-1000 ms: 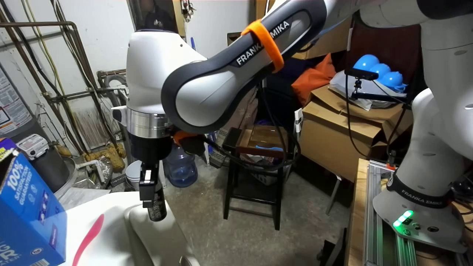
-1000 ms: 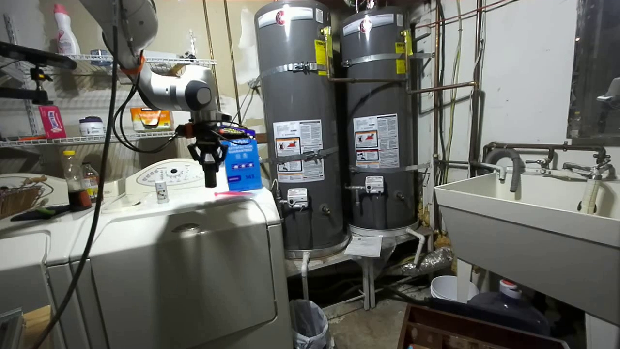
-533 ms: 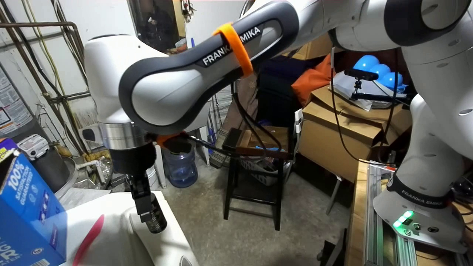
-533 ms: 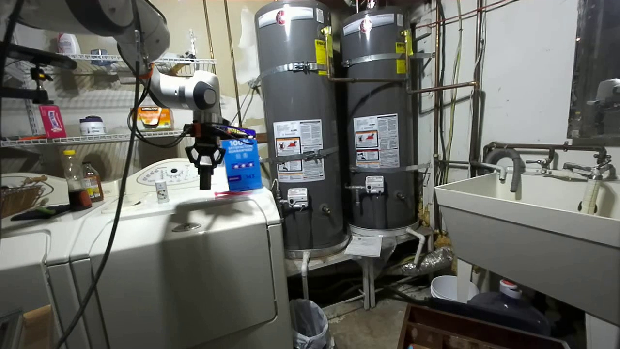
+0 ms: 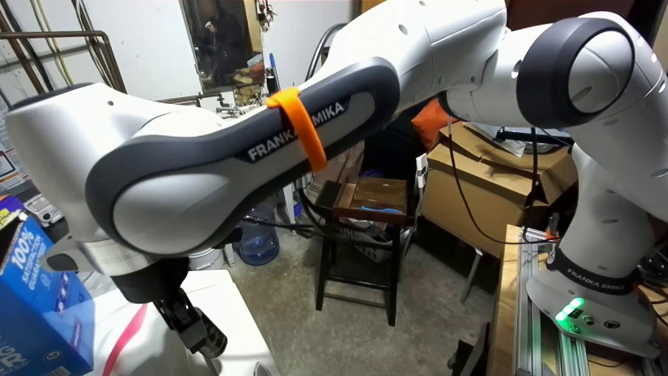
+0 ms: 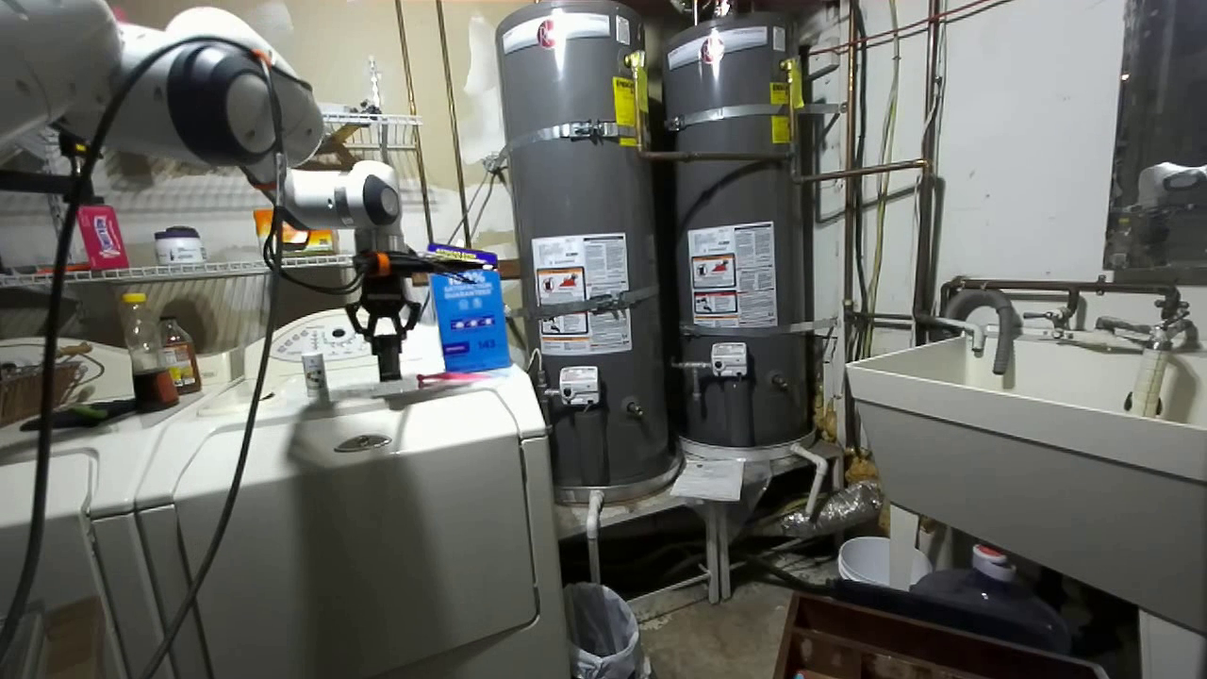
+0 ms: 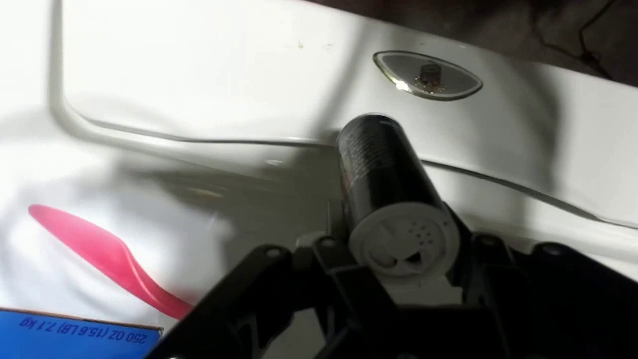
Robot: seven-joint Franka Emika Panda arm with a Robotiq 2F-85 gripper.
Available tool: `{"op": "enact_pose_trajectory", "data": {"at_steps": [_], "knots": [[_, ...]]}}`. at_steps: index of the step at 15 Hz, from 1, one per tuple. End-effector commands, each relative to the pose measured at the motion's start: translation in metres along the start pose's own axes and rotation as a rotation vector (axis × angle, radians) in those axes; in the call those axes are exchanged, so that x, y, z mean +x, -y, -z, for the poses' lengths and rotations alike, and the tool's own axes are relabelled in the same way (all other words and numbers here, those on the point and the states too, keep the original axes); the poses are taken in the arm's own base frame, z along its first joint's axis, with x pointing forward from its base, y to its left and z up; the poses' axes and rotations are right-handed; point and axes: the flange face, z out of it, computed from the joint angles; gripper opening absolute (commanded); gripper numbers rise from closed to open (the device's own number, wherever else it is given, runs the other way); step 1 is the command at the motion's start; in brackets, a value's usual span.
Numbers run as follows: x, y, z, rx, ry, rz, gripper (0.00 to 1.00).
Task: Pick up the black container from the stool and place it on top of the washing machine on the right.
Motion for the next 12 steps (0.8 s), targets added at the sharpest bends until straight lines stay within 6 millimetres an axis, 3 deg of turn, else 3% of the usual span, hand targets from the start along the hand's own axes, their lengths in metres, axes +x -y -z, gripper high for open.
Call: {"op": "enact_pose_trajectory", "data": {"at_steps": [1,2,4,5,12], "knots": [[0.03,0.004,-0.002,-0.024,0.01,0.149,0.2],[0.018,0.007,-0.007,-0.033,0.015,0.069,0.45],[0.028,0.012,-0.008,-0.027,0.011,0.118,0.45],[0.029,0.011,-0.007,-0.026,0.008,0.126,0.2],[0.05,0.003,-0.001,-0.164,-0.105,0.055,0.2]]}}
